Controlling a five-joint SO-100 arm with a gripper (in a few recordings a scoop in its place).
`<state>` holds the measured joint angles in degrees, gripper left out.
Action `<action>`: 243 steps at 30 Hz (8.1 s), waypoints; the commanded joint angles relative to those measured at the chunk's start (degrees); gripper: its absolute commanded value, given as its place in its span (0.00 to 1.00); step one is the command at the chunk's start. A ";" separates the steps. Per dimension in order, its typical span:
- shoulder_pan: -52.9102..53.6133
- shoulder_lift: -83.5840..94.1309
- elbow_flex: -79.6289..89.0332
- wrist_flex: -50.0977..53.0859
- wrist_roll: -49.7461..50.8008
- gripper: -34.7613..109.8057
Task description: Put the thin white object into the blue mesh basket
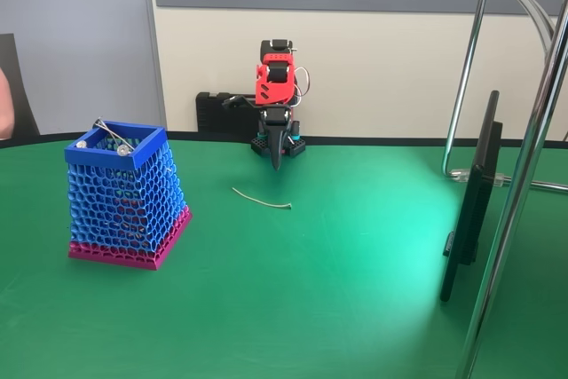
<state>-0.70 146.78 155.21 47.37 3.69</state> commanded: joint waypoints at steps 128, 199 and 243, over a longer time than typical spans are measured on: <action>22.32 -50.27 -71.98 -33.13 13.62 0.24; 5.27 14.33 6.94 -27.77 -1.32 0.30; 2.02 43.68 21.45 1.67 -4.22 0.25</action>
<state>1.67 190.11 176.22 48.87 -0.88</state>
